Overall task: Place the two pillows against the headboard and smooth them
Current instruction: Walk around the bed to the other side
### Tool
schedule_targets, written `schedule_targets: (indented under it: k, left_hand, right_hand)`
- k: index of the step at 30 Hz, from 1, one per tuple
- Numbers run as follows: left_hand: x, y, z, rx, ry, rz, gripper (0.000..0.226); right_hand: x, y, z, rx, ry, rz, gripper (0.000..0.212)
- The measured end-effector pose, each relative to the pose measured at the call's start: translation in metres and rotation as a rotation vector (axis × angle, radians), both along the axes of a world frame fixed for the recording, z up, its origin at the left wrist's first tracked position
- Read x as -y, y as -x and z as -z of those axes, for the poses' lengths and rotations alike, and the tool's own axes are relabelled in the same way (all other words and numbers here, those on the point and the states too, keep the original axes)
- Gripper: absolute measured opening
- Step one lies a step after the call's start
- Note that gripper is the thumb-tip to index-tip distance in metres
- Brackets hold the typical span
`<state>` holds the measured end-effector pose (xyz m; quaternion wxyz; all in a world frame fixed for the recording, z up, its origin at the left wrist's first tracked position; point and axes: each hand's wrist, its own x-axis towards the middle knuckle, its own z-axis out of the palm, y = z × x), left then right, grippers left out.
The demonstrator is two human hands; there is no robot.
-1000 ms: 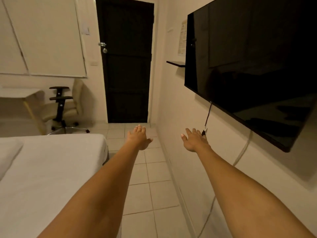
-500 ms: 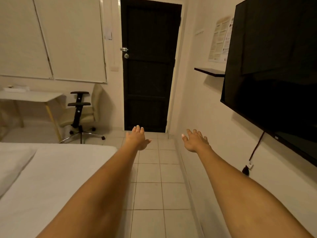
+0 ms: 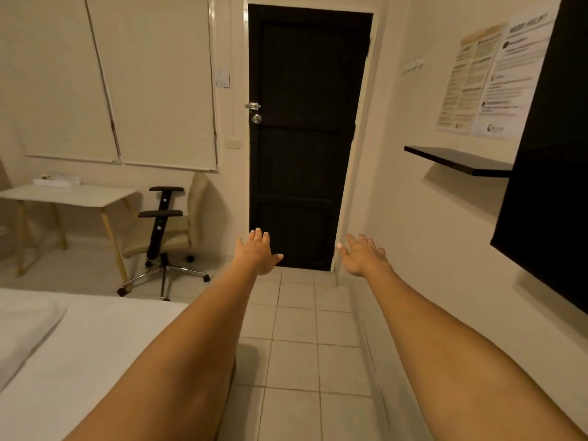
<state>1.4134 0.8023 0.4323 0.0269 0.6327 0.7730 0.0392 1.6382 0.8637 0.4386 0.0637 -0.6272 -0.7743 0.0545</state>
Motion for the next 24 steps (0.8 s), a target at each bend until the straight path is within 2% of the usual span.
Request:
schedule_targets:
  k: [12, 24]
  left_hand:
    - [-0.174, 0.045, -0.006, 0.003, -0.028, -0.122, 0.077]
    - [-0.350, 0.189, 0.017, 0.039, 0.021, -0.274, 0.078]
  right_hand:
    - [-0.201, 0.058, -0.008, 0.022, 0.001, -0.133, 0.061]
    - [-0.397, 0.200, 0.016, 0.037, 0.018, -0.240, 0.060]
